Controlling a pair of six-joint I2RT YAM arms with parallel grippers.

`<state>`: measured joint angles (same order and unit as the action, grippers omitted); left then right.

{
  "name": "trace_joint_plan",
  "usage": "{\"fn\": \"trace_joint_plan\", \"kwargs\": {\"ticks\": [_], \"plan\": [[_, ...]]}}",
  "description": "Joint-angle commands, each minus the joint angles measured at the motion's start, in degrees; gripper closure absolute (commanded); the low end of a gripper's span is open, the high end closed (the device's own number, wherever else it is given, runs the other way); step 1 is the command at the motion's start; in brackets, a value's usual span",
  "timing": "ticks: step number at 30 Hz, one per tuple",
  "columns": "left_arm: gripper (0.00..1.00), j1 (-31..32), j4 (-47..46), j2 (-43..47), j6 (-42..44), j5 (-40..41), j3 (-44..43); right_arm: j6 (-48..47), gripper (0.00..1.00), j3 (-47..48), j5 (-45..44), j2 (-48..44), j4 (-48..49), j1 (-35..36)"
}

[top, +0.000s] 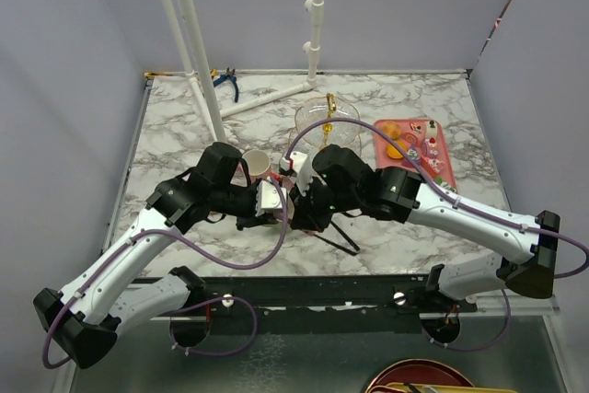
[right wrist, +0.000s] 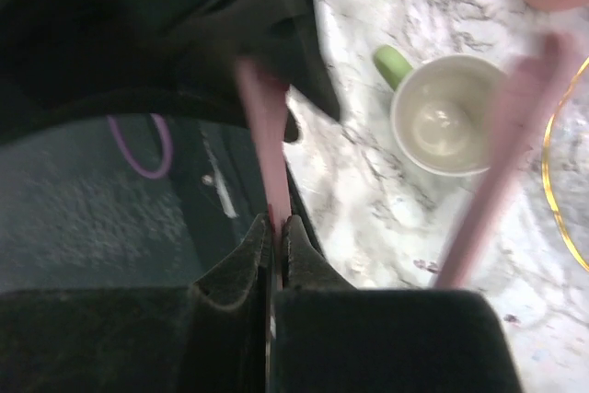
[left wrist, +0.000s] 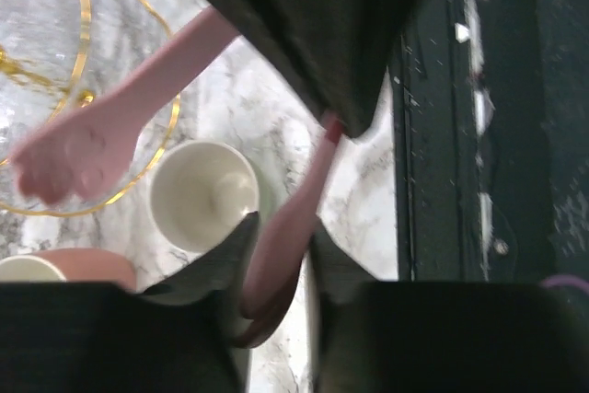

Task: Serve the afternoon tea
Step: Pick up the clamp from the center of the board.

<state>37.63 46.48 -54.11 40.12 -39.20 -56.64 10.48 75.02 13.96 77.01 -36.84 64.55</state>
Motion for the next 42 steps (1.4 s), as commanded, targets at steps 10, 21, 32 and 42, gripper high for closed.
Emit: {"fn": "trace_joint_plan", "kwargs": {"ticks": [10, 21, 32, 42], "plan": [[1.0, 0.1, 3.3, 0.1, 4.4, -4.0, -0.6, -2.0, 0.92, 1.4, 2.2, -0.2, 1.7, 0.7], [1.0, 0.2, 3.3, 2.2, 4.1, -6.1, 0.2, -1.8, 0.41, -0.4, -2.5, -5.5, 2.6, 0.7], [1.0, 0.2, 3.3, 4.4, 1.6, -9.6, 1.4, -4.1, 0.21, -0.4, -11.1, -10.7, 0.1, 0.6], [1.0, 0.2, 1.2, 9.1, 1.0, -10.2, 2.6, -4.0, 0.17, -3.0, -16.8, -12.0, 2.9, -0.1]]}}
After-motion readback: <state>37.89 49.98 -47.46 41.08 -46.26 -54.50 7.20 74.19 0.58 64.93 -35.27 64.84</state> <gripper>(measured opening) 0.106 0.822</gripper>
